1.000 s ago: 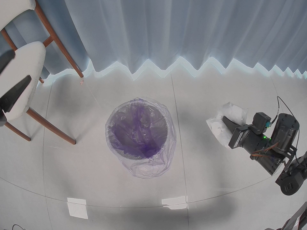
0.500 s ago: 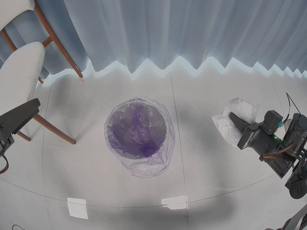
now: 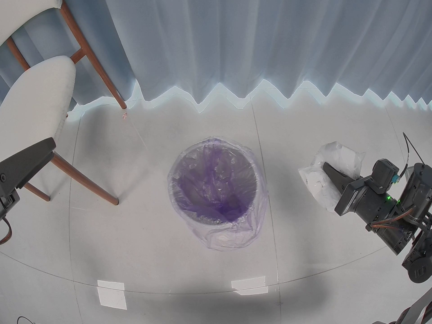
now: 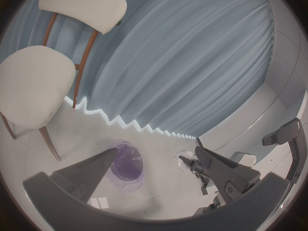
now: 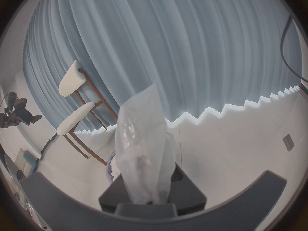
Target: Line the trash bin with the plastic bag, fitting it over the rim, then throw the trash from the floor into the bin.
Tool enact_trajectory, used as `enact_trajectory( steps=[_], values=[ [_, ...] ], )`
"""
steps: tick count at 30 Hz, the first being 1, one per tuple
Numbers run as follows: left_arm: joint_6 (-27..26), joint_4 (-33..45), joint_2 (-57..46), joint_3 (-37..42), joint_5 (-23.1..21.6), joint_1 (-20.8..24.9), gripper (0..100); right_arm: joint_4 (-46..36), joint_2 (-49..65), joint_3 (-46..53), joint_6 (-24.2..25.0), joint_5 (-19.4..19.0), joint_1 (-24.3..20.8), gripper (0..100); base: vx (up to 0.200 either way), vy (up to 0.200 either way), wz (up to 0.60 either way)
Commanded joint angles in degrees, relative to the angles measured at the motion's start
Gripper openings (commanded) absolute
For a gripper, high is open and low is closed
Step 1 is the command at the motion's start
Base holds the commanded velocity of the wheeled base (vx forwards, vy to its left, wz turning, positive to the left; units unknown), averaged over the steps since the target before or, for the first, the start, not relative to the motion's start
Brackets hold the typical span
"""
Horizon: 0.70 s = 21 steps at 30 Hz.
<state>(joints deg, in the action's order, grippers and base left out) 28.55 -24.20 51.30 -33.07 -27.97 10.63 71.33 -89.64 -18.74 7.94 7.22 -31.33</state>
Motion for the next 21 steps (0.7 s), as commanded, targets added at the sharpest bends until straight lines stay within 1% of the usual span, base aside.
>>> enact_trajectory(
  steps=[1,7,8,11,18,21],
  values=[
    [0.1,-0.1,-0.1,-0.1,0.0,0.0,100,0.0,-0.2,0.5,0.0,0.0,-0.1,0,0.000,0.200,0.00],
    [0.0,-0.1,-0.2,-0.1,0.0,0.0,100,0.0,-0.5,1.3,-0.5,0.1,-0.1,0,0.000,0.200,0.00],
    [0.0,-0.3,-0.1,-0.1,0.0,0.0,100,0.0,-0.5,2.0,-1.3,0.1,-0.1,0,0.000,0.200,0.00],
    [-0.1,-0.4,-0.2,-0.4,-0.3,0.0,100,0.0,-0.5,2.7,-1.9,0.1,-0.1,0,0.000,0.200,0.00],
    [-0.1,-0.4,-0.8,-0.4,-0.5,1.9,100,-0.2,-1.2,2.8,-1.5,-0.1,0.0,0,0.000,0.000,0.00],
    [0.0,-0.4,-0.7,-0.9,-0.6,1.9,100,0.2,-4.7,3.2,-1.2,-0.1,0.0,0,0.000,0.000,0.00]
  ],
)
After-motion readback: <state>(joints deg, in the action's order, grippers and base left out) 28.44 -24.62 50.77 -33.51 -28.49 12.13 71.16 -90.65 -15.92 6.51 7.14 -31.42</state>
